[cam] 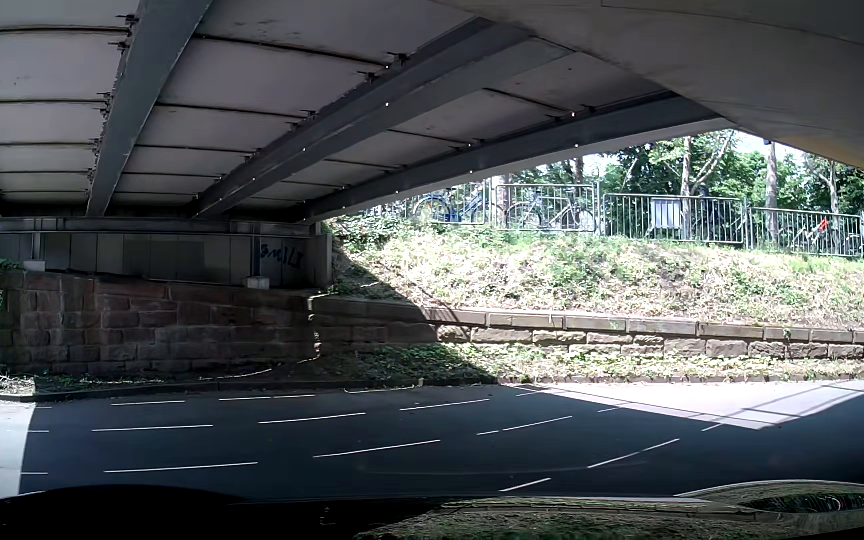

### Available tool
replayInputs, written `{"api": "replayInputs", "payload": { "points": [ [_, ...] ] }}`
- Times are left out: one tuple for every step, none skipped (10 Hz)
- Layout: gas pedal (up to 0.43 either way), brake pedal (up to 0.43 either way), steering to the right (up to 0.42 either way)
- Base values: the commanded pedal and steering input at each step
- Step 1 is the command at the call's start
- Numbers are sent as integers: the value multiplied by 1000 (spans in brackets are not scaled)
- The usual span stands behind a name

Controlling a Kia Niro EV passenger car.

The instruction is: Follow the waypoints while adhering to traffic rules and regulations

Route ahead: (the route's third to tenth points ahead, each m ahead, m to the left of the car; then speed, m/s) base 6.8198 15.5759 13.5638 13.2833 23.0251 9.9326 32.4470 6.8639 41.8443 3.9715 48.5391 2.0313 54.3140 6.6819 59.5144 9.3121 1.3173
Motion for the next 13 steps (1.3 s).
{"api": "replayInputs", "payload": {
  "points": [
    [0, 37, -474],
    [0, 24, -424],
    [0, 0, -368],
    [0, 0, -315],
    [0, 0, -250],
    [0, 0, -187],
    [0, 0, -136],
    [0, 0, -79],
    [0, 0, -26],
    [0, 0, 19],
    [0, 0, 73],
    [0, 0, 136],
    [0, 0, 193]
  ]
}}
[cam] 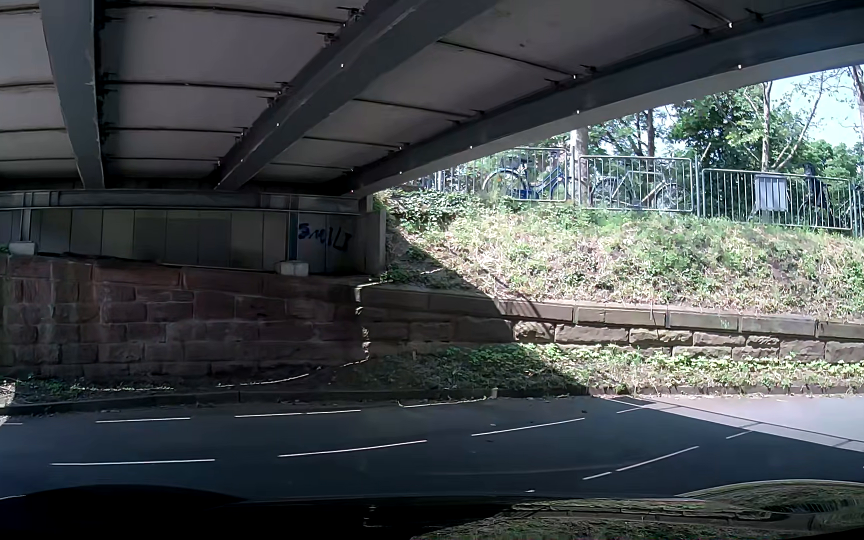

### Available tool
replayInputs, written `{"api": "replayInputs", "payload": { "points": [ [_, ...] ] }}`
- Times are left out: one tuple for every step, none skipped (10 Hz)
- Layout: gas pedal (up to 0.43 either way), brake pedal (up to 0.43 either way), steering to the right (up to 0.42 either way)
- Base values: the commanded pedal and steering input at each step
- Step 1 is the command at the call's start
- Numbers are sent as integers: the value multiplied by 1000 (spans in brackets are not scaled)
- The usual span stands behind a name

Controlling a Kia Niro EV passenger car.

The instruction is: Follow the waypoints while adhering to traffic rules and regulations

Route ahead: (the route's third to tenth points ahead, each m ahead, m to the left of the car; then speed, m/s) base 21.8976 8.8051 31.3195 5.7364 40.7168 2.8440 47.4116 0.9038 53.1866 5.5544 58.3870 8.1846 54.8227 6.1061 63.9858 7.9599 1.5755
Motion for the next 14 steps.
{"api": "replayInputs", "payload": {
  "points": [
    [0, 0, 237],
    [0, 0, 306],
    [0, 0, 374],
    [0, 0, 449],
    [0, 0, 507],
    [0, 0, 575],
    [0, 0, 623],
    [0, 0, 677],
    [0, 0, 728],
    [0, 0, 759],
    [0, 0, 794],
    [0, 0, 832],
    [0, 0, 858],
    [0, 0, 887]
  ]
}}
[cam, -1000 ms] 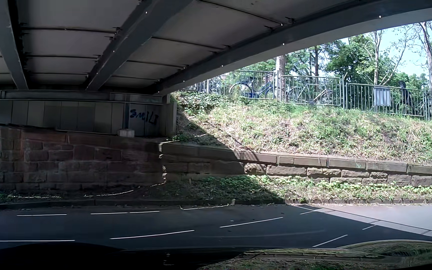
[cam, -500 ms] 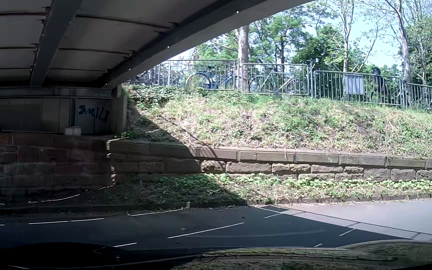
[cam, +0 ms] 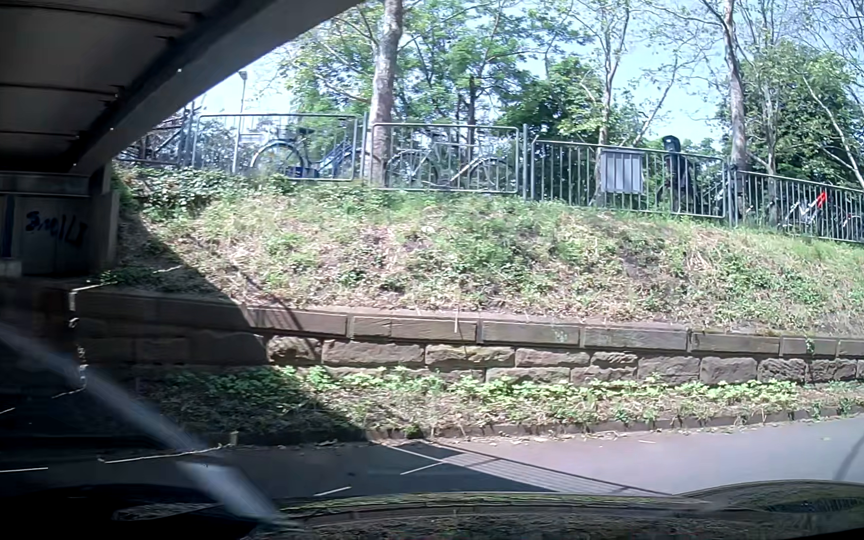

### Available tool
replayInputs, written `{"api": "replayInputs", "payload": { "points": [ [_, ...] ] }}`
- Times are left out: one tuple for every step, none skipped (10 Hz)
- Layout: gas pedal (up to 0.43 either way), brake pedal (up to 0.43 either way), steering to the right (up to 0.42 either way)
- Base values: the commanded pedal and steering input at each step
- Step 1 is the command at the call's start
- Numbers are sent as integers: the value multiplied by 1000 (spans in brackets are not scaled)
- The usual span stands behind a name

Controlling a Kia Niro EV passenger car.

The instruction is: Follow the waypoints while adhering to traffic rules and regulations

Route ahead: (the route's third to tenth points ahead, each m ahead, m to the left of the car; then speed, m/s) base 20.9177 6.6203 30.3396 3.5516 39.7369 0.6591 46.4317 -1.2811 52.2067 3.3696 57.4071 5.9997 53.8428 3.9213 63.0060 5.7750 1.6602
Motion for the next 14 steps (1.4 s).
{"api": "replayInputs", "payload": {
  "points": [
    [0, 0, 908],
    [0, 0, 921],
    [0, 0, 929],
    [0, 0, 941],
    [0, 0, 951],
    [20, 0, 957],
    [39, 0, 958],
    [47, 0, 956],
    [47, 0, 954],
    [47, 0, 950],
    [47, 0, 945],
    [47, 0, 933],
    [47, 0, 925],
    [47, 0, 921]
  ]
}}
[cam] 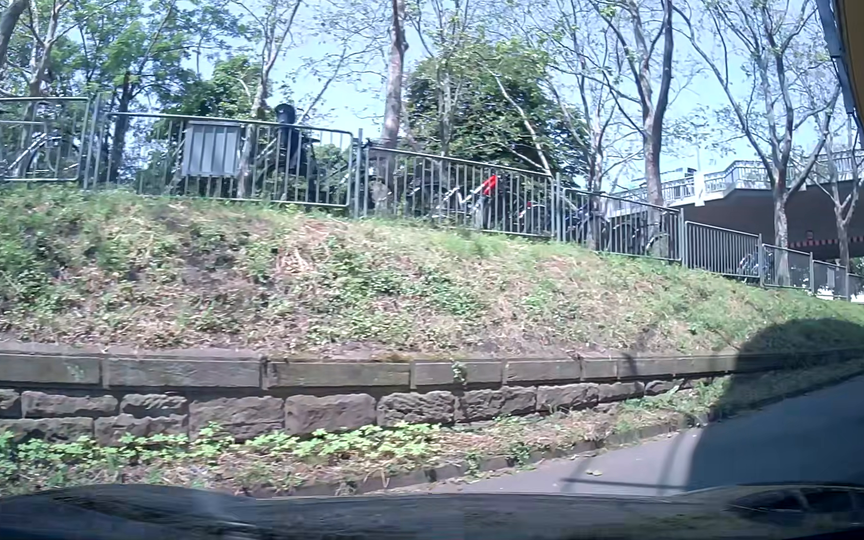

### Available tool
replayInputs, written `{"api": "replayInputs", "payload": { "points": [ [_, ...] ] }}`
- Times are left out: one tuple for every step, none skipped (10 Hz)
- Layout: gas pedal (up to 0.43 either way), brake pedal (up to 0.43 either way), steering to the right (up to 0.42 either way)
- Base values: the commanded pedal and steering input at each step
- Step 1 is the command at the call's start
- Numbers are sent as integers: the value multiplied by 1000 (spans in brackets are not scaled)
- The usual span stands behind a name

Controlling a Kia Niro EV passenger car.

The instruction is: Follow the waypoints while adhering to traffic rules and regulations

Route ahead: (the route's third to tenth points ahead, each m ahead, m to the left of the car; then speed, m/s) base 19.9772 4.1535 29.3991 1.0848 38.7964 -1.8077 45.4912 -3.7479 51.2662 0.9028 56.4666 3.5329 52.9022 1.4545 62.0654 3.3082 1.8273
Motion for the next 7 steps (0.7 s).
{"api": "replayInputs", "payload": {
  "points": [
    [39, 0, 913],
    [39, 0, 884],
    [39, 0, 848],
    [39, 0, 850],
    [39, 0, 863],
    [39, 0, 853],
    [39, 0, 833]
  ]
}}
